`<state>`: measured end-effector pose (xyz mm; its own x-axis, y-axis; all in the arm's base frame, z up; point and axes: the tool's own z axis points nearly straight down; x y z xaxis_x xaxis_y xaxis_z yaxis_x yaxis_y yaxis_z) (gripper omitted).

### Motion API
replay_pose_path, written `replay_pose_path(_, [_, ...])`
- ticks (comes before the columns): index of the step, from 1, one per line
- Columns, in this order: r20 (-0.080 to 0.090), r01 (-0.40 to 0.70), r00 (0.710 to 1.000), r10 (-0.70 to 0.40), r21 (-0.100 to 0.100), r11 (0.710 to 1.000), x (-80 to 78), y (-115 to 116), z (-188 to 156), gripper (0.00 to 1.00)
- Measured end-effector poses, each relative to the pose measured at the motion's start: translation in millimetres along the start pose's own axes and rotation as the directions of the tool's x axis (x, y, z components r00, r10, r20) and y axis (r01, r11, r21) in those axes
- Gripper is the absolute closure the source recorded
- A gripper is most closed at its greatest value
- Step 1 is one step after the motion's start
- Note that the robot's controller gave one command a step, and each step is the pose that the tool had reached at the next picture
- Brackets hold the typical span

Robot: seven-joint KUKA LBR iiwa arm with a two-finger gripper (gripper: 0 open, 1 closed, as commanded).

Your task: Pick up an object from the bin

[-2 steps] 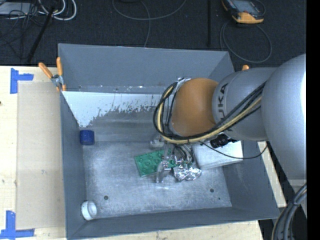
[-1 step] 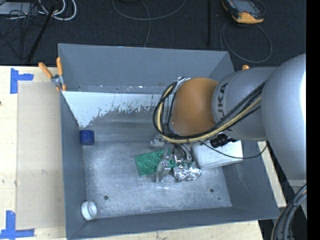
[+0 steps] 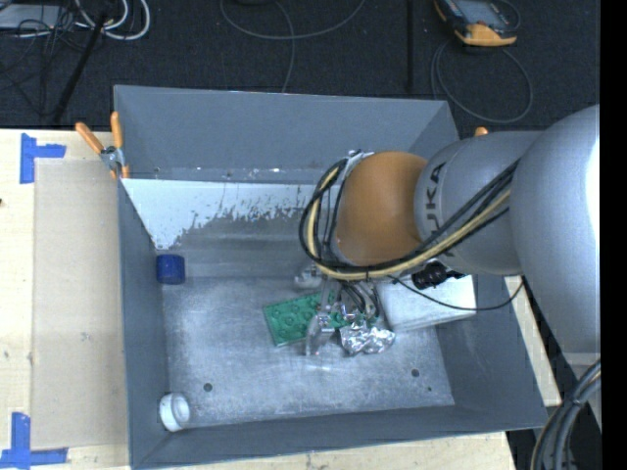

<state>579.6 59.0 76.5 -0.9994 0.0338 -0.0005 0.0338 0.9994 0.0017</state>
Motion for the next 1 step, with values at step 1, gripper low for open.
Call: replay_pose_path(1, [-0.001,-0.004,1.0,0.004,0.0,1.0,-0.1,0.5,-0.3,0.0])
